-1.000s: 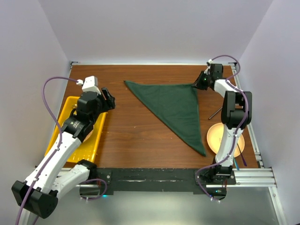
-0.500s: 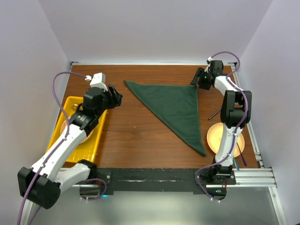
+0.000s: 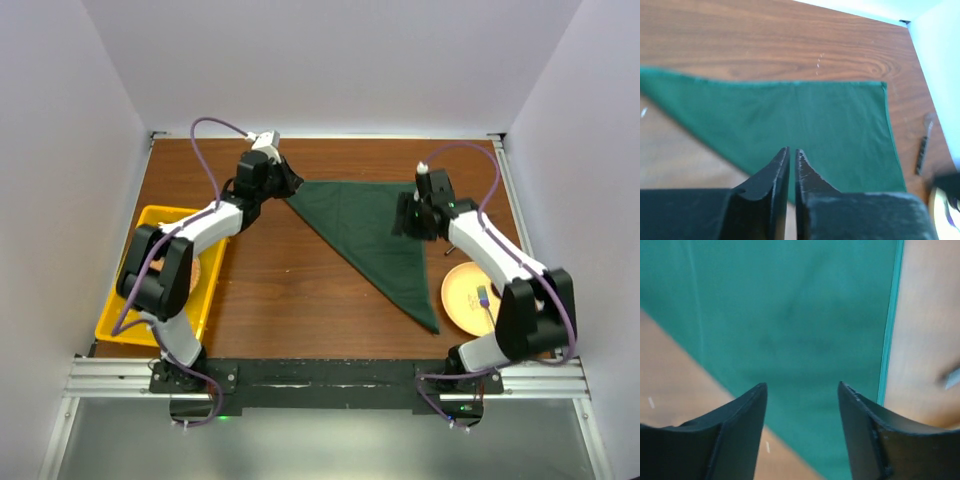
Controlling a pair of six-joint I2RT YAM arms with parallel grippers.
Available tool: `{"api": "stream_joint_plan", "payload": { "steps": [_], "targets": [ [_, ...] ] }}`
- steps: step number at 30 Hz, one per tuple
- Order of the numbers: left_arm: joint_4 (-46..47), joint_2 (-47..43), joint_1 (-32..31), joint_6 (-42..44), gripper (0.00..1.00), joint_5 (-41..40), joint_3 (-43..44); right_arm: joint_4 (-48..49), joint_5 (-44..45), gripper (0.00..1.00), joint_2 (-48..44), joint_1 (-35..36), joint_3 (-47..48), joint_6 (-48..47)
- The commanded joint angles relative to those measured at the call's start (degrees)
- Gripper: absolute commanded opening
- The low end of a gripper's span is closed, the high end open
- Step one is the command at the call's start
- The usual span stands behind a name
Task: Fold the napkin, place the utensils inside, and roll it up
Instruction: Fold the napkin
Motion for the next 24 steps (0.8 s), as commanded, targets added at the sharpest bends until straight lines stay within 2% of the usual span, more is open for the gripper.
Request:
{"api": "stream_joint_plan", "payload": {
  "steps": [1, 6, 8, 9, 11, 16, 24],
  "targets": [
    [3.1, 7.3, 0.0, 4.9, 0.12, -0.3, 8.3, -4.5, 4.0, 0.58, -10.4, -1.4, -11.9, 6.6],
    [1.4, 14.6, 0.0, 7.1, 0.12, -1.6, 13.7, -5.0, 3.7, 0.46, -18.0, -1.3, -23.0, 10.9],
    [-0.3, 17.6, 0.0, 8.3, 0.1, -2.6, 16.8, -5.8, 2.8, 0.41, -19.4, -1.2, -24.8, 12.7],
    [-2.0, 18.4, 0.0, 8.7, 0.1, -3.4, 17.6, -5.3, 1.5, 0.34, -19.9, -1.2, -26.0, 13.3],
    [-3.1, 19.4, 0.0, 9.9, 0.1, -6.7, 18.4, -6.8, 0.7, 0.31, -20.9, -1.2, -27.0, 17.7],
    [-6.6, 21.9, 0.6, 12.5, 0.09, -14.2, 20.4, -11.6, 3.4, 0.25, -20.3, -1.3, -29.8, 24.3],
    [-9.8, 25.0, 1.7, 14.2, 0.08, -18.4, 23.7, -17.5, 1.8, 0.26, -25.3, -1.1, -34.7, 30.7]
  ]
}}
